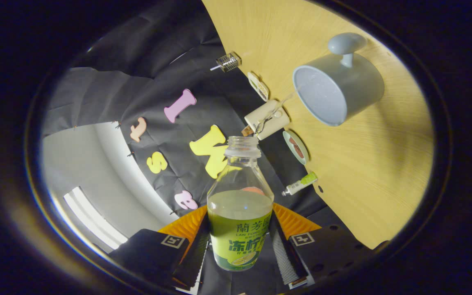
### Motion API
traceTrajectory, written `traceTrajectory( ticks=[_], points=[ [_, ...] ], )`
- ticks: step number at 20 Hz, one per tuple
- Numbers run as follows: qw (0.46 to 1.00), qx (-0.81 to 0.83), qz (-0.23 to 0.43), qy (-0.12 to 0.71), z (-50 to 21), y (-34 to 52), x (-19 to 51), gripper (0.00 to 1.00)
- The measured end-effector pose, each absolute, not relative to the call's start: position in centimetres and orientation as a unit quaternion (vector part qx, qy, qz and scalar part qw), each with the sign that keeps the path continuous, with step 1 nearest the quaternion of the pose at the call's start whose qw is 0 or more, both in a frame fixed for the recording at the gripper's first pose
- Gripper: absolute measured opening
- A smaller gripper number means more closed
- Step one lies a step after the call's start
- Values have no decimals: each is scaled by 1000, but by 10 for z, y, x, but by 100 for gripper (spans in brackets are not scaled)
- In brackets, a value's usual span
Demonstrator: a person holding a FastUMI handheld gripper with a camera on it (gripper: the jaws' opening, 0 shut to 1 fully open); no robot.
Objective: Take the bottle from table, then pour the juice into the cup, finally place the bottle on the coaster
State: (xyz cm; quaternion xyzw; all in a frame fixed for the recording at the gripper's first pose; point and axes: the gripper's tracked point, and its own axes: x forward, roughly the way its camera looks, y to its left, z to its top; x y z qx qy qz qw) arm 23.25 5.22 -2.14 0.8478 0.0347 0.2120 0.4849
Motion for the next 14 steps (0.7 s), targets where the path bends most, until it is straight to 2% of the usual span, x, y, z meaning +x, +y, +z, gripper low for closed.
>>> traceTrajectory(
  ticks=[8, 14],
  points=[
    [473, 854, 214, 38, -8, 55, 226, 78],
    [425, 878, 219, 30, -2, 42, 225, 78]
  ],
)
